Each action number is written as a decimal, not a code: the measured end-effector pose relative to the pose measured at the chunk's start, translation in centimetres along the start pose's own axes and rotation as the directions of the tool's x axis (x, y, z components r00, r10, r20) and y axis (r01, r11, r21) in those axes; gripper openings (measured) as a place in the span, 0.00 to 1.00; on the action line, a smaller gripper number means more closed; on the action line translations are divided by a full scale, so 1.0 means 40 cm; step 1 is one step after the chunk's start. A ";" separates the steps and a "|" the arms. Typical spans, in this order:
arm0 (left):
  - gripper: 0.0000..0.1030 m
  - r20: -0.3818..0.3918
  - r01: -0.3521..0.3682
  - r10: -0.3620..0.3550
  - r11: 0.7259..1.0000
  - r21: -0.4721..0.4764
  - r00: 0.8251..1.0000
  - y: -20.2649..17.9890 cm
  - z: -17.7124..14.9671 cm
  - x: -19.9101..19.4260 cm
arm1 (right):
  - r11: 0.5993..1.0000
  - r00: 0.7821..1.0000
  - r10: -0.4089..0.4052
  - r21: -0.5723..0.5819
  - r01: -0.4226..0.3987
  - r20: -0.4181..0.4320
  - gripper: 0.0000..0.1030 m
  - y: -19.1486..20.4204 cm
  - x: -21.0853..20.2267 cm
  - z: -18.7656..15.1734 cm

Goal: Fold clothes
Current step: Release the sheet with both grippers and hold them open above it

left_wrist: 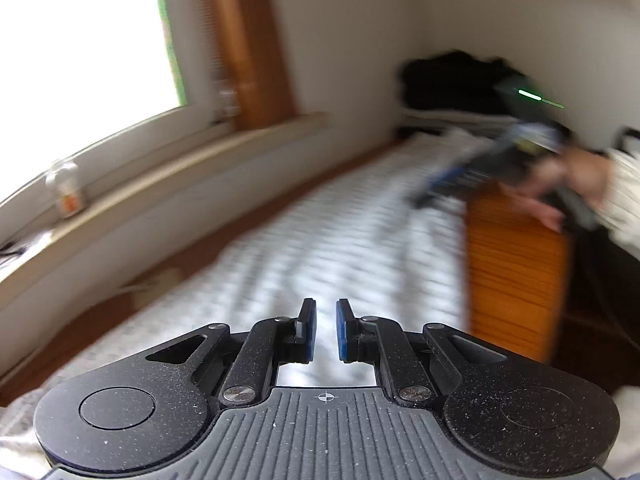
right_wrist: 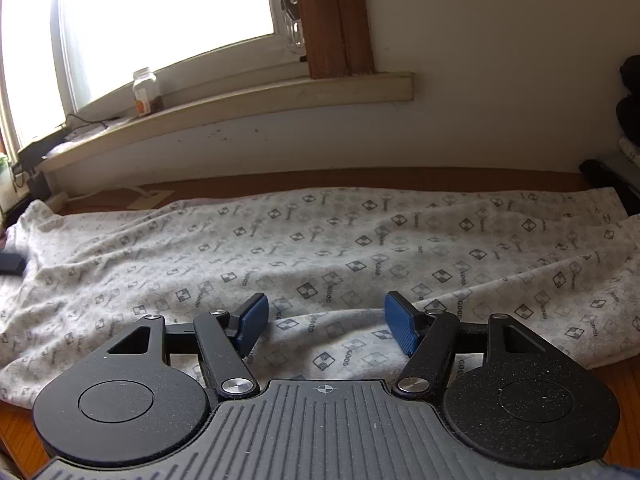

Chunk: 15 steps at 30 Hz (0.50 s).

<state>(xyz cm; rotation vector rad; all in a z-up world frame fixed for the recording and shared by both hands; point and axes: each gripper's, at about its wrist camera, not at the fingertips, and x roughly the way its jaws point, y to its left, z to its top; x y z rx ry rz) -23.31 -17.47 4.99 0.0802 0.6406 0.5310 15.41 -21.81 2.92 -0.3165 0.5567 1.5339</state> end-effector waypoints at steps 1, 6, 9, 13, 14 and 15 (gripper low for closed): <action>0.11 0.001 0.016 -0.016 1.000 0.017 1.000 -0.029 -0.006 -0.016 | 1.000 1.000 -0.001 0.003 0.001 0.001 0.63 -0.001 0.000 0.000; 0.30 -0.009 0.065 -0.064 0.993 0.094 0.998 -0.145 -0.037 -0.070 | 1.000 1.000 -0.008 0.016 0.007 0.005 0.63 -0.005 -0.003 -0.001; 0.39 -0.037 0.067 -0.063 0.990 0.126 0.997 -0.175 -0.060 -0.072 | 1.000 1.000 -0.010 0.016 0.009 0.006 0.63 -0.003 -0.003 -0.002; 0.40 -0.059 0.085 -0.078 0.988 0.125 0.995 -0.181 -0.088 -0.056 | 1.000 1.000 -0.012 0.020 0.012 0.008 0.63 -0.003 -0.005 -0.003; 0.37 -0.063 0.090 -0.083 0.990 0.109 0.995 -0.177 -0.086 -0.047 | 1.000 1.000 -0.013 0.022 0.013 0.010 0.63 -0.004 -0.005 -0.003; 0.33 -0.064 0.091 -0.085 0.991 0.102 0.994 -0.171 -0.086 -0.044 | 1.000 1.000 -0.015 0.022 0.014 0.011 0.63 -0.004 -0.006 -0.003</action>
